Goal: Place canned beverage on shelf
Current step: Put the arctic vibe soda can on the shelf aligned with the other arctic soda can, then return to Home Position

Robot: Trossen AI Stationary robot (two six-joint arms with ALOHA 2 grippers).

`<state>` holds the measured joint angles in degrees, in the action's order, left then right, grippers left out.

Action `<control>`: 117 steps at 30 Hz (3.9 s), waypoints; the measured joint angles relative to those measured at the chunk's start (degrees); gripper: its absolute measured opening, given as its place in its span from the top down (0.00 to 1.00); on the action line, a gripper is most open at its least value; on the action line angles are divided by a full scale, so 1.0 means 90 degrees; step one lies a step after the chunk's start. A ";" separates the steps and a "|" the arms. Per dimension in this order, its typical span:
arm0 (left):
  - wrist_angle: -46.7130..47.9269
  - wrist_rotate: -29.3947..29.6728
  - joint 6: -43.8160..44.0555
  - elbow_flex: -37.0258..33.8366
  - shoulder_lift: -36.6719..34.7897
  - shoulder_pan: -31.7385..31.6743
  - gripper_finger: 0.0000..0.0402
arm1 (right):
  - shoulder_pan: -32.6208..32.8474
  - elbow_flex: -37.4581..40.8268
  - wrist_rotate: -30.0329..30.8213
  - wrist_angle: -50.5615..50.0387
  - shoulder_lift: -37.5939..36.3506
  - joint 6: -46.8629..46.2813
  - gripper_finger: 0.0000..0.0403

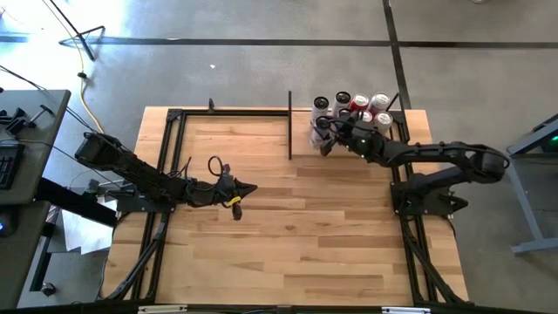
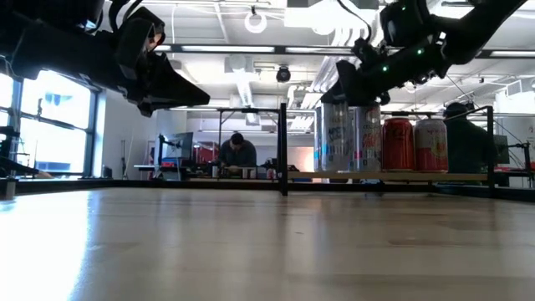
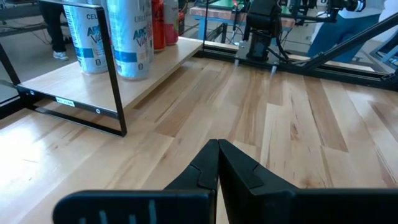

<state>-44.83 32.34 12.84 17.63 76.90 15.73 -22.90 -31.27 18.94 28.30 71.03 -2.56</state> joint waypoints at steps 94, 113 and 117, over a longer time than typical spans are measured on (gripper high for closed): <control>0.0034 -0.0197 -0.0215 0.0000 -0.0005 -0.0121 1.00 | -0.0748 0.0100 -0.1768 -0.1071 -0.0191 0.1555 1.00; 0.1404 -0.0245 -0.0596 -0.0007 -0.1427 -0.0117 1.00 | 0.1123 0.1063 -0.1259 -0.0128 -0.0593 0.1506 1.00; 0.1332 -0.0424 -0.0823 -0.0007 -0.1546 -0.0117 1.00 | 0.1464 0.1596 -0.1124 0.0549 -0.0629 0.1432 1.00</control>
<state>-32.84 28.52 5.43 17.56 62.99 14.68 -9.72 -16.91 8.82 33.24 65.37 10.33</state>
